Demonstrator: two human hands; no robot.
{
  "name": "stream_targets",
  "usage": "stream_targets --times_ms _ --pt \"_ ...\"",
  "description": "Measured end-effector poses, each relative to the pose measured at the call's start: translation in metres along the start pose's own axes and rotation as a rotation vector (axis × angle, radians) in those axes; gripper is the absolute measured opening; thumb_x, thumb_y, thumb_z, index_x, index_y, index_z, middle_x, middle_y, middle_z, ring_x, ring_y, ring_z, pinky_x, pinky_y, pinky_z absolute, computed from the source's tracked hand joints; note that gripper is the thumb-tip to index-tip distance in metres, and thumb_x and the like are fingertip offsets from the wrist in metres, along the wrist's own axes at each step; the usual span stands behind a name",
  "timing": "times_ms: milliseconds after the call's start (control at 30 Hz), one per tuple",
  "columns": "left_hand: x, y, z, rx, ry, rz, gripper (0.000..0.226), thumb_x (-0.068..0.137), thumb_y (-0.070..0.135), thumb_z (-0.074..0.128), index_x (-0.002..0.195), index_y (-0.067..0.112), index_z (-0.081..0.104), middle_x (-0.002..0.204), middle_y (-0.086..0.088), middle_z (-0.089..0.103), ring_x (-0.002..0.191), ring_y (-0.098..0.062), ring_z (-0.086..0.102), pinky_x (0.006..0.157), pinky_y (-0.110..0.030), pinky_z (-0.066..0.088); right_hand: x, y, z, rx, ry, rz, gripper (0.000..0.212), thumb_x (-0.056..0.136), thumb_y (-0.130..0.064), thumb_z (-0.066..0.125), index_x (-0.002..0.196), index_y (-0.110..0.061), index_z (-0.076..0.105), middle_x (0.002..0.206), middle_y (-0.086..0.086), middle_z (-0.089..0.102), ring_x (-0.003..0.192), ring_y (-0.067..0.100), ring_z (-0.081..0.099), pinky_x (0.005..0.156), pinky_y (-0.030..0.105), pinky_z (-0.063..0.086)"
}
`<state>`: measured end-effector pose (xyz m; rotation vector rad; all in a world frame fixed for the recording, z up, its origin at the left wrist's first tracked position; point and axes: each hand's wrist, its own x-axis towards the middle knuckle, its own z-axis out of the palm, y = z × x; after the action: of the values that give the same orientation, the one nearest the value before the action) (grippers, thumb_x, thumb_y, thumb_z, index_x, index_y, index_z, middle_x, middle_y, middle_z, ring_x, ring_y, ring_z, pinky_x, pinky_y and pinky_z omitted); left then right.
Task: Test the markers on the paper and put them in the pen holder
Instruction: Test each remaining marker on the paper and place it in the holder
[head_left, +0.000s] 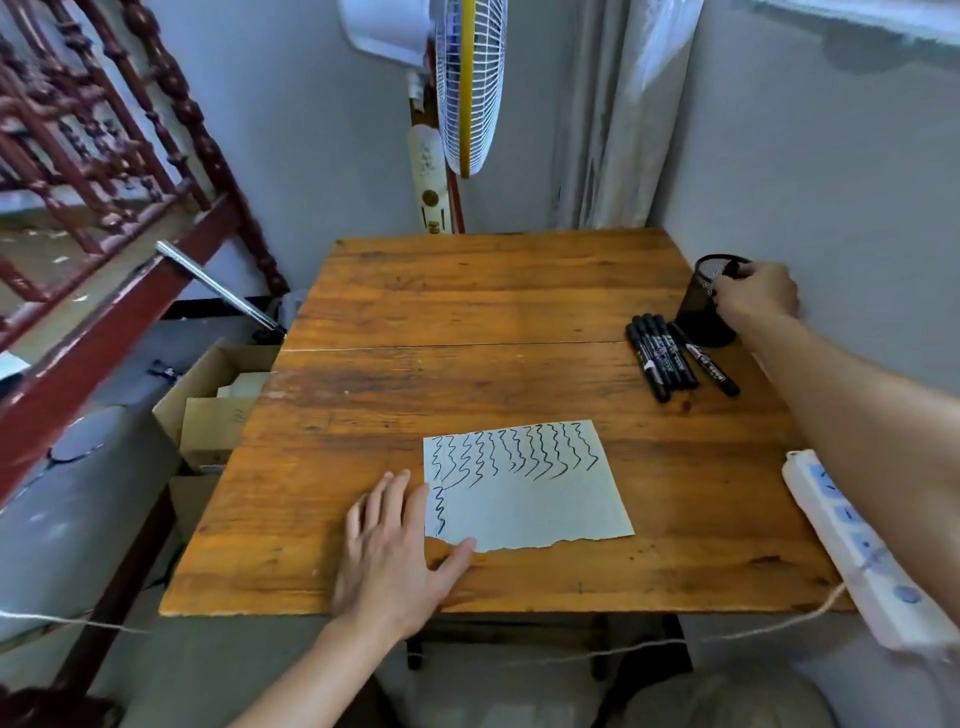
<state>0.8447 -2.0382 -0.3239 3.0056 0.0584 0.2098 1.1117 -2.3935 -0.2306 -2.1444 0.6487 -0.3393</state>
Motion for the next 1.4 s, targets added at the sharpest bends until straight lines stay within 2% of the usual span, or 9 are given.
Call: stream_targets --times_ms 167,367,533,667,800,1000,1133,1300,1400 --pt "-0.001 0.002 -0.001 -0.005 -0.003 -0.006 0.079 0.077 0.076 0.025 0.133 0.02 0.037 0.146 -0.005 0.033 0.137 -0.023 0.022 0.111 -0.046 0.017 -0.024 0.0 -0.002 -0.092 0.109 -0.103 0.042 0.089 -0.022 0.06 0.129 -0.014 0.048 0.124 0.016 0.064 0.114 0.037 0.058 0.095 0.042 0.045" --pt "-0.001 0.002 -0.003 0.007 -0.002 -0.001 0.081 0.077 0.076 0.021 0.133 0.02 0.037 0.146 -0.005 0.034 0.136 -0.024 0.023 0.11 -0.046 0.019 -0.072 0.021 0.037 -0.394 -0.197 -0.325 0.028 0.089 -0.03 0.064 0.113 -0.017 0.066 0.108 0.009 0.071 0.094 0.03 0.065 0.075 0.038 0.054" --pt "-0.001 0.002 -0.003 0.003 -0.003 -0.007 0.083 0.076 0.078 0.019 0.135 0.021 0.034 0.148 -0.004 0.031 0.138 -0.023 0.019 0.111 -0.045 0.015 -0.087 0.034 0.058 -0.643 -0.163 -0.375 0.025 0.09 -0.032 0.063 0.103 -0.011 0.067 0.099 0.013 0.069 0.091 0.034 0.064 0.067 0.035 0.046" --pt "-0.001 0.002 -0.003 -0.013 0.015 -0.001 0.08 0.077 0.076 0.021 0.133 0.021 0.036 0.147 -0.004 0.033 0.137 -0.023 0.021 0.111 -0.045 0.016 -0.096 0.033 0.055 -0.714 -0.177 -0.387 0.021 0.092 -0.031 0.059 0.094 -0.011 0.066 0.083 0.008 0.066 0.074 0.028 0.057 0.06 0.033 0.041" --pt "-0.002 0.001 -0.005 -0.06 0.037 0.001 0.078 0.079 0.074 0.02 0.133 0.021 0.037 0.145 -0.004 0.036 0.136 -0.022 0.025 0.111 -0.045 0.019 -0.132 0.028 0.036 -0.47 -0.149 -0.407 0.021 0.095 -0.032 0.05 0.089 -0.017 0.062 0.076 0.005 0.064 0.069 0.025 0.058 0.056 0.033 0.039" --pt "-0.01 0.003 -0.014 -0.145 0.09 0.021 0.063 0.082 0.062 0.034 0.126 0.018 0.04 0.135 -0.006 0.044 0.124 -0.023 0.04 0.101 -0.046 0.035 -0.243 0.037 -0.011 -0.087 -0.46 -0.428 0.032 0.097 -0.019 0.041 0.069 -0.008 0.053 0.057 0.002 0.047 0.054 0.015 0.038 0.05 0.032 0.022" --pt "-0.023 0.009 -0.026 -0.21 0.16 0.115 0.05 0.081 0.038 0.059 0.122 0.015 0.044 0.127 -0.007 0.05 0.115 -0.022 0.046 0.093 -0.044 0.044 -0.301 0.057 -0.039 -0.012 -0.668 -0.467 0.034 0.099 -0.034 0.049 0.079 -0.014 0.066 0.06 -0.003 0.051 0.054 0.012 0.042 0.05 0.029 0.028" --pt "-0.05 0.029 -0.051 -0.198 0.21 0.374 0.033 0.074 0.02 0.07 0.101 0.015 0.052 0.097 -0.002 0.062 0.088 -0.017 0.057 0.073 -0.032 0.048 -0.339 0.058 -0.053 0.06 -0.861 -0.399 0.039 0.099 -0.037 0.049 0.071 -0.016 0.068 0.051 -0.007 0.046 0.048 0.009 0.036 0.051 0.03 0.029" --pt "-0.066 0.033 -0.061 -0.201 0.171 0.357 0.022 0.071 0.017 0.07 0.083 0.017 0.052 0.077 0.001 0.064 0.069 -0.018 0.06 0.057 -0.03 0.047 -0.353 0.048 -0.062 0.099 -0.953 -0.363 0.042 0.099 -0.038 0.049 0.077 -0.01 0.071 0.044 -0.008 0.045 0.047 0.011 0.034 0.048 0.026 0.028"
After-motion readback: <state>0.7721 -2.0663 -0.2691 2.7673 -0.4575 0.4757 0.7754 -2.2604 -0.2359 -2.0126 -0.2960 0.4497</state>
